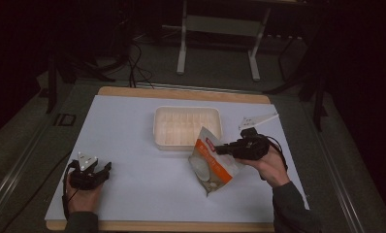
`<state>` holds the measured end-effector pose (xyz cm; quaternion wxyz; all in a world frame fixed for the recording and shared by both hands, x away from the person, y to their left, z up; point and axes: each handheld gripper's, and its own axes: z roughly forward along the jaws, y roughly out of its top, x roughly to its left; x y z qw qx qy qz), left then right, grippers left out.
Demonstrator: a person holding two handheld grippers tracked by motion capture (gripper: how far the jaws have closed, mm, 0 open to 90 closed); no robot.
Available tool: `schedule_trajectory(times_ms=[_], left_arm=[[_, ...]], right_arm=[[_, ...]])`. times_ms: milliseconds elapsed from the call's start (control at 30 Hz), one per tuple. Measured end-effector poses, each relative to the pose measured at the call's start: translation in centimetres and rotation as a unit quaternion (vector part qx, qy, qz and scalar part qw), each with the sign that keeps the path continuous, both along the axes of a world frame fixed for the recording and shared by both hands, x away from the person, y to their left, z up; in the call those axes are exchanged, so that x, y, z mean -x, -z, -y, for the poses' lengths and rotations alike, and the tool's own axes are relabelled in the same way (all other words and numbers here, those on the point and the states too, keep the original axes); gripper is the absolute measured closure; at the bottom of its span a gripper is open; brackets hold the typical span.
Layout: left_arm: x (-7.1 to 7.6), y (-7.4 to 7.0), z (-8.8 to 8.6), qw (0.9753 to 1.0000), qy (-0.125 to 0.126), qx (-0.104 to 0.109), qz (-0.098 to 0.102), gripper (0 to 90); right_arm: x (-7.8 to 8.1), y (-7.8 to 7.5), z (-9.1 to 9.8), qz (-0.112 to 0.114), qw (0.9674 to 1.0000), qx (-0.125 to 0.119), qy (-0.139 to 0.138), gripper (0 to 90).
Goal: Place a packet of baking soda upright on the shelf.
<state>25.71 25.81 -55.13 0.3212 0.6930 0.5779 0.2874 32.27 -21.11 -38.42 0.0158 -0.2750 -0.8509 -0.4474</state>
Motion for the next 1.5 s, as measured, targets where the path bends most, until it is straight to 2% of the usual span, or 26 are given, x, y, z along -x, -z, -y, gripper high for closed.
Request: schedule_trajectory(times_ms=[33, 133, 267, 400, 467, 967, 1133, 1333, 1500], left_arm=[[0.0, 0.0, 0.0, 1.0, 0.0, 0.0, 0.0, 47.6], [0.0, 0.0, 0.0, 1.0, 0.0, 0.0, 0.001, 47.6], [0.0, 0.0, 0.0, 1.0, 0.0, 0.0, 0.001, 47.6], [0.0, 0.0, 0.0, 1.0, 0.0, -0.001, 0.001, 47.6], [0.0, 0.0, 0.0, 1.0, 0.0, -0.001, 0.001, 47.6], [0.0, 0.0, 0.0, 1.0, -0.001, 0.0, 0.001, 47.6], [0.0, 0.0, 0.0, 1.0, -0.001, 0.0, 0.001, 47.7], [0.0, 0.0, 0.0, 1.0, -0.001, 0.001, 0.002, 47.6], [0.0, 0.0, -0.1, 1.0, -0.001, 0.002, 0.002, 47.6]], right_arm=[[-0.1, -0.1, 0.2, 0.001, 0.9999, -0.011, 0.006, 90.0], [-0.3, -0.1, 0.4, -0.002, 0.9996, -0.024, 0.016, 90.0], [-0.5, -0.2, 0.7, -0.002, 0.9993, -0.025, 0.028, 90.0], [-0.5, -0.3, 1.0, -0.003, 0.9988, -0.034, 0.036, 90.0], [-0.4, -0.6, 1.4, 0.0, 0.9979, -0.048, 0.043, 90.0], [-0.5, -1.7, 1.9, 0.012, 0.9953, -0.073, 0.063, 90.0], [-0.6, -2.3, 2.0, 0.018, 0.9931, -0.089, 0.074, 90.0], [-1.3, -2.9, 2.1, 0.03, 0.9905, -0.096, 0.093, 90.0], [-1.8, -3.2, 2.0, 0.03, 0.9887, -0.103, 0.104, 90.0]])
